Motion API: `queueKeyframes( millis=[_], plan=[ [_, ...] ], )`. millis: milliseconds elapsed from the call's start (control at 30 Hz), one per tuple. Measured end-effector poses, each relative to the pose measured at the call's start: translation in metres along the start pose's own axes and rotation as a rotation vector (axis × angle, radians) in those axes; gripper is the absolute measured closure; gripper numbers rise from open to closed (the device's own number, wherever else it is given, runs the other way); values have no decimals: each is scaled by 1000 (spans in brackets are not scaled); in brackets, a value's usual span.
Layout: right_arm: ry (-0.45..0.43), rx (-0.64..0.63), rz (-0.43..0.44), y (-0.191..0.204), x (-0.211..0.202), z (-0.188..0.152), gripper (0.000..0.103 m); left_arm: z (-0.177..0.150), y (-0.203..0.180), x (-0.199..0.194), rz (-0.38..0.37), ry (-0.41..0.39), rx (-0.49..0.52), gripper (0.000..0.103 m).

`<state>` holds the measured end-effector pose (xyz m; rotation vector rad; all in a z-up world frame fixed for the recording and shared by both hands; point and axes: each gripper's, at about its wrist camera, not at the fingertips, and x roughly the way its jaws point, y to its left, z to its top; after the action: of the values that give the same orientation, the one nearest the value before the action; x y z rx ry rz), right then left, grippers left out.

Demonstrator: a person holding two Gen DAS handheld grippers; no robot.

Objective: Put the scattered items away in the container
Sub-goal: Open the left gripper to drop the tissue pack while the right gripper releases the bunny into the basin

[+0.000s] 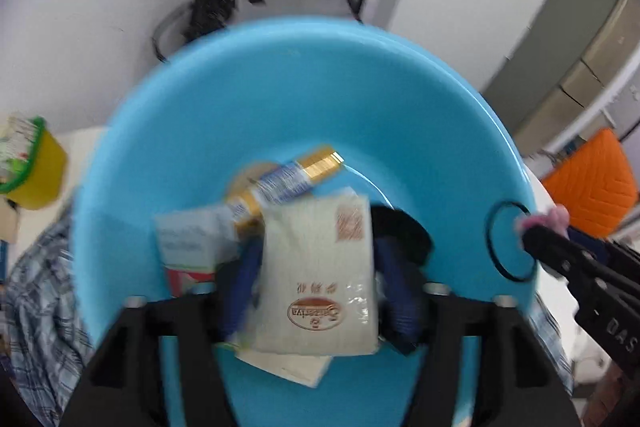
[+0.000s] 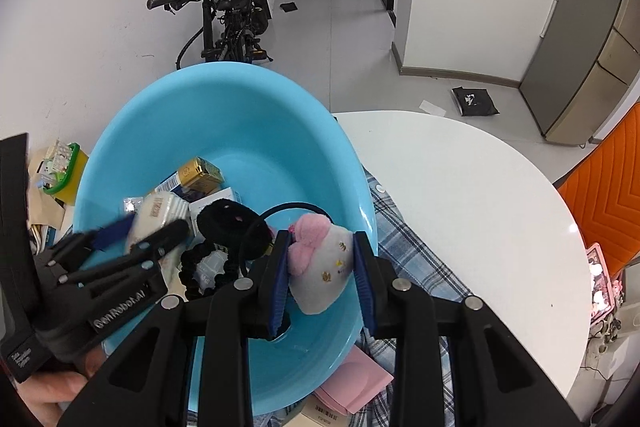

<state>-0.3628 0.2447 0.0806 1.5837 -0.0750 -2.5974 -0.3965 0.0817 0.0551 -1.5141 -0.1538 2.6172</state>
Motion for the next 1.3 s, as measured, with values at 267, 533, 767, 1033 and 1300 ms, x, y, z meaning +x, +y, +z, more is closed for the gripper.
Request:
queueKeyframes(
  millis=[267, 533, 767, 1033, 1300],
  plan=[
    [-4, -12, 13, 12, -2, 0, 74, 11, 12, -45, 5, -115, 18, 22],
    [-3, -61, 37, 50, -3, -3, 74, 12, 48, -66, 37, -116, -29, 22],
    [9, -111, 47, 88, 6, -7, 74, 5, 80, -68, 58, -113, -59, 22],
    [30, -135, 65, 114, 22, -13, 74, 0, 102, -64, 74, -103, -46, 22],
    [43, -128, 61, 130, 35, -17, 55, -5, 105, -60, 64, -93, -40, 22]
  ],
)
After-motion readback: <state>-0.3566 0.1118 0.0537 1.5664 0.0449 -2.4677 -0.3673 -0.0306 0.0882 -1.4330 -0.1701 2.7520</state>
